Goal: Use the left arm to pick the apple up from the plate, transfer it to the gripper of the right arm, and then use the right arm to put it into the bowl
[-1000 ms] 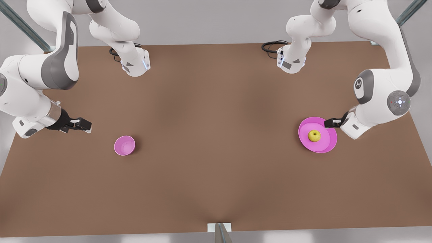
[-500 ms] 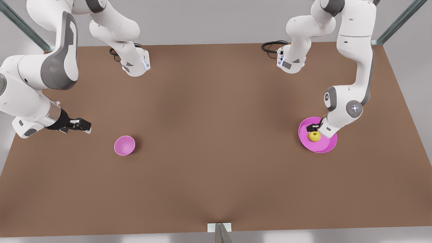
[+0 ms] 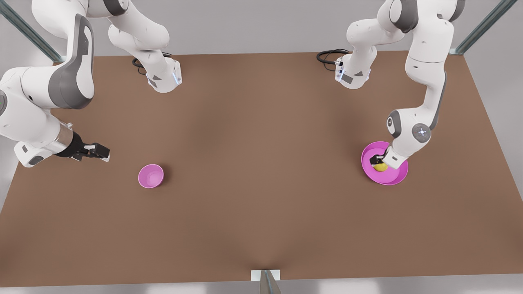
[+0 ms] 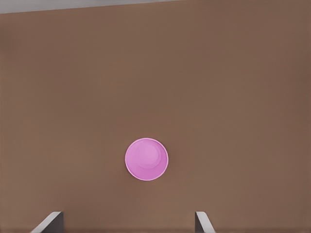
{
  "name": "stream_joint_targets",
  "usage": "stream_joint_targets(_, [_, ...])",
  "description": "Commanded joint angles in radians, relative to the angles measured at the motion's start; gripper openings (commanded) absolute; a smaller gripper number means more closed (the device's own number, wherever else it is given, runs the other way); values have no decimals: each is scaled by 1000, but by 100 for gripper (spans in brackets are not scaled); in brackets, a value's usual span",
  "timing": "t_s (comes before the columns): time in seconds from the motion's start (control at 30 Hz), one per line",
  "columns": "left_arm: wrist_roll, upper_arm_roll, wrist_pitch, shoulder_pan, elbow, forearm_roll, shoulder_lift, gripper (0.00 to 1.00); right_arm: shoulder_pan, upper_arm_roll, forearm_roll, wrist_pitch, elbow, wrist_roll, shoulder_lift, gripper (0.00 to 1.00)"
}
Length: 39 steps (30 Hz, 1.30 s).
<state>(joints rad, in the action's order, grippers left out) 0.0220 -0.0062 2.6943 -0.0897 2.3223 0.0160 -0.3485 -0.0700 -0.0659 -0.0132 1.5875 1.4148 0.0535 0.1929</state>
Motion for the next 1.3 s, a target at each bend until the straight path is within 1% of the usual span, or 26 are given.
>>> stream_joint_targets(0.0, [15, 0, 64, -2, -1, -2, -14, 100, -1, 0, -1, -3, 0, -3, -1, 100])
stream_joint_targets(0.23, [15, 0, 76, -7, 0, -1, -37, 99, 4, -2, -1, -9, 0, -4, -3, 100])
stream_joint_targets(0.3, [15, 0, 76, -7, 0, -1, -37, 92, 6, -3, 1, -11, -2, -6, -3, 100])
stream_joint_targets(0.33, [15, 0, 76, -7, 0, -1, -37, 86, 4, -2, -1, -12, -2, -4, -3, 100])
stream_joint_targets(0.4, [15, 0, 76, -7, 0, -1, -38, 82, 3, -2, -1, -12, 1, 5, -1, 100])
stream_joint_targets(0.47, [15, 0, 76, -7, 0, -1, -38, 79, 3, -2, -1, -12, 3, 9, -1, 100])
stream_joint_targets(0.67, [15, 0, 76, -7, 0, -1, -56, 78, -1, 0, -1, -12, 4, 9, -1, 100])
stream_joint_targets(0.83, [15, 0, 76, -7, 0, -1, -66, 73, -4, 0, -1, -12, 4, 5, -1, 100])
stream_joint_targets(0.93, [25, -1, 75, -7, 0, -1, -52, 70, -4, 0, -1, -12, 4, 6, -1, 100])
stream_joint_targets(0.97, [35, -1, 70, -7, -1, -1, -27, 70, -2, 0, -1, -12, 4, 8, -1, 100])
stream_joint_targets(1.03, [36, -11, 9, 1, -15, -2, 22, 70, -2, 0, -1, -12, 4, 6, -1, 100])
stream_joint_targets(1.07, [42, -26, -89, -1, -55, -2, 51, 70, -2, 0, -1, -12, 6, 6, -1, 100])
stream_joint_targets(1.1, [42, -61, -233, -1, -138, 7, 72, 70, -2, 0, -1, -12, 4, 8, -1, 100])
stream_joint_targets(1.13, [55, -90, -431, -1, -282, 113, 72, 70, 4, -2, -1, -11, 4, 5, -1, 100])
stream_joint_targets(1.17, [117, -112, -557, -1, -392, 222, 68, 70, 6, -2, -28, -11, 4, 3, -1, 100])
stream_joint_targets(1.2, [234, -117, -567, 8, -402, 327, 71, 70, 10, -3, -163, -11, 7, 12, 0, 100])
stream_joint_targets(1.23, [393, -147, -567, 15, -403, 456, 66, 70, 13, -23, -326, 2, 10, 9, 25, 100])
stream_joint_targets(1.27, [530, -184, -568, 18, -405, 533, 63, 69, 13, -29, -448, 57, 10, -1, 60, 100])
